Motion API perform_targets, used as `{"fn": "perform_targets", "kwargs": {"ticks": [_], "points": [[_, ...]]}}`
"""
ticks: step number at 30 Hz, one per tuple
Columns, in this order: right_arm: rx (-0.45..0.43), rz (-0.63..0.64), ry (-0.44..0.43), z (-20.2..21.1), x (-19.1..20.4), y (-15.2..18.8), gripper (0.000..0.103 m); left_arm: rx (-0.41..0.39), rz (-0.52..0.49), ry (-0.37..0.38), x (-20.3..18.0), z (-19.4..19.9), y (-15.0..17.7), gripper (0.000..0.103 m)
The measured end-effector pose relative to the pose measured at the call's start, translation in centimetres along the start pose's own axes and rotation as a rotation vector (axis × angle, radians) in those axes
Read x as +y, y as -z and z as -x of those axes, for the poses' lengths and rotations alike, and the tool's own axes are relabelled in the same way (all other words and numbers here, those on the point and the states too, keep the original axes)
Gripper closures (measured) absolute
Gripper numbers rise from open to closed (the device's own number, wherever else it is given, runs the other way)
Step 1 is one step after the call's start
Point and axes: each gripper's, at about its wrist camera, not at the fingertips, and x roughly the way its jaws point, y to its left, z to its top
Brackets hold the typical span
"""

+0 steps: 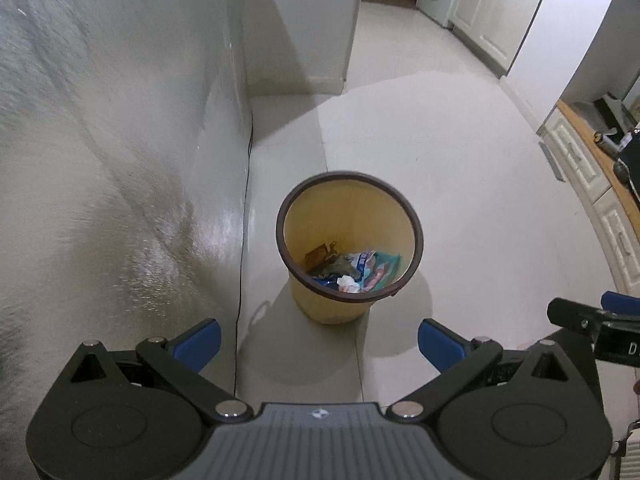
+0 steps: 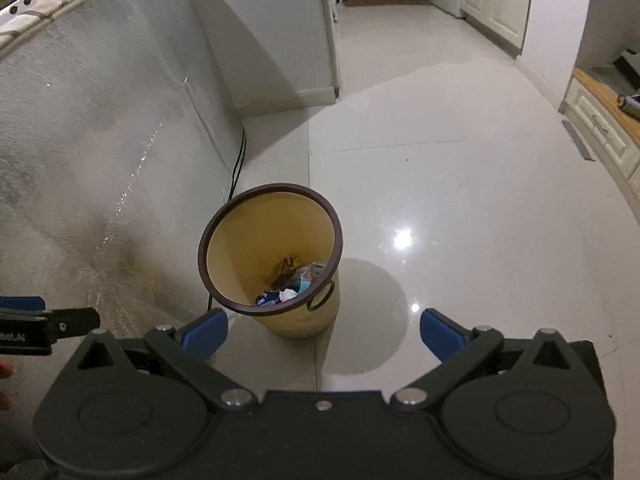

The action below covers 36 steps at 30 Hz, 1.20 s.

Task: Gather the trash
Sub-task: 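Raise both open tools away from the wastebasket back toward the bed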

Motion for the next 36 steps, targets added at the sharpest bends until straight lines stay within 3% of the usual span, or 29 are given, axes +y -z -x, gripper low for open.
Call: {"fn": "perform_targets", "kwargs": {"ticks": [11,21,36], "points": [[-0.123,0.002,0.021,10.1,1.2,1.0,0.0,-0.124,-0.055,0.015,-1.2,9.7,0.9,0.0],[-0.27,0.022,0.036,19.8,3.0,1.1,0.0,-0.289,-0.074,0.036,-1.1,19.9,1.1,0.0],[-0.48,0.106,-0.04,29.3,9.4,-1.8,0.0,-0.522,-0.039,-0.024,3.8,31.7,0.9,0.0]]}}
